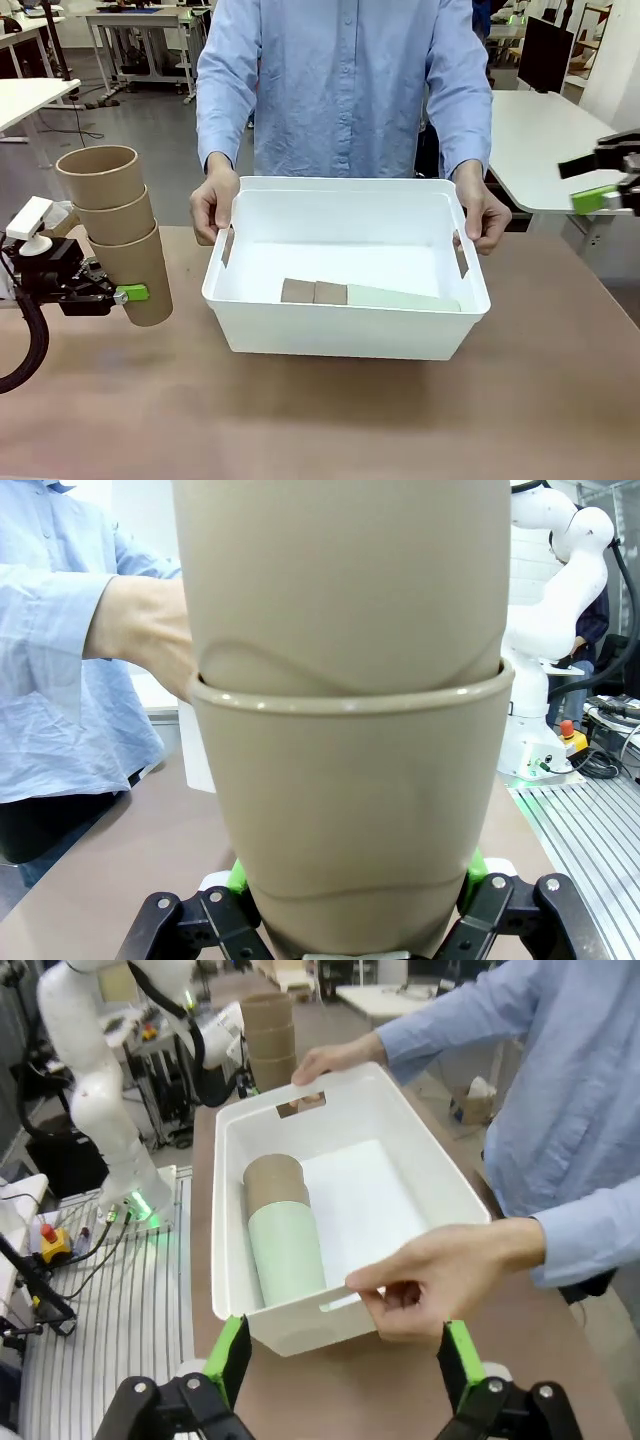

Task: Stack the cups and store them in the basket.
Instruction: Place the stack of Reusable plastic cups into the Pantry Basket.

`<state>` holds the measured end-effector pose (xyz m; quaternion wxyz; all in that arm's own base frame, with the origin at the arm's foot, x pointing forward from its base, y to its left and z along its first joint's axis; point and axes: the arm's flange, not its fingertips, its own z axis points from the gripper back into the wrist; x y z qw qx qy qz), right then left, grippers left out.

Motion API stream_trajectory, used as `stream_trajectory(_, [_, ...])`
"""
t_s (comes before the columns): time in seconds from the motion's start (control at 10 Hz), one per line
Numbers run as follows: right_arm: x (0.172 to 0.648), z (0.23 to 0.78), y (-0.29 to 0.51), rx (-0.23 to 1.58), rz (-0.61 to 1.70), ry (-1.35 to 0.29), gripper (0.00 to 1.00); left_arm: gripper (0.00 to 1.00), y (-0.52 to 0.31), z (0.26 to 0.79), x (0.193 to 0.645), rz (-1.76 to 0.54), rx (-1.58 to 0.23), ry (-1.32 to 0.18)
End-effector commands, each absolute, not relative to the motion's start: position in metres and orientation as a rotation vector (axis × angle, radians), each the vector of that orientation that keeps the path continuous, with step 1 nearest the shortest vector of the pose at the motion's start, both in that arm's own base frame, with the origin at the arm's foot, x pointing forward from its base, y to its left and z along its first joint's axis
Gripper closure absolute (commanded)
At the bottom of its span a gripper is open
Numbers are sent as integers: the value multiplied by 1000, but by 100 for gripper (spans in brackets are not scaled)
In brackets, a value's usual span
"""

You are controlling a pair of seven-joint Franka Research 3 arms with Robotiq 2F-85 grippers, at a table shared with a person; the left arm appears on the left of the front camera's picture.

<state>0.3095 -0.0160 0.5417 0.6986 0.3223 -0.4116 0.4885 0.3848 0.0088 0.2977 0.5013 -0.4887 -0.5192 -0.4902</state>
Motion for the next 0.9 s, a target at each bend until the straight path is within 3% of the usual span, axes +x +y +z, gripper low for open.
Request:
stream_trajectory(0.0, [305,525,-29,780,1134,-1007,0,16,8,301,383,-1189,-1187,-1268])
stream_trajectory(0.1, [300,522,-30,817,1250,-1002,0,16,8,301,383,-1189,-1187,-1268])
stream_trajectory(0.2, [308,538,-30,737,1100,-958,0,16,8,301,383,-1189,-1187,-1268])
stream_trajectory(0.8, [308,538,-30,737,1100,-958,0,16,8,301,383,-1189,-1187,-1268])
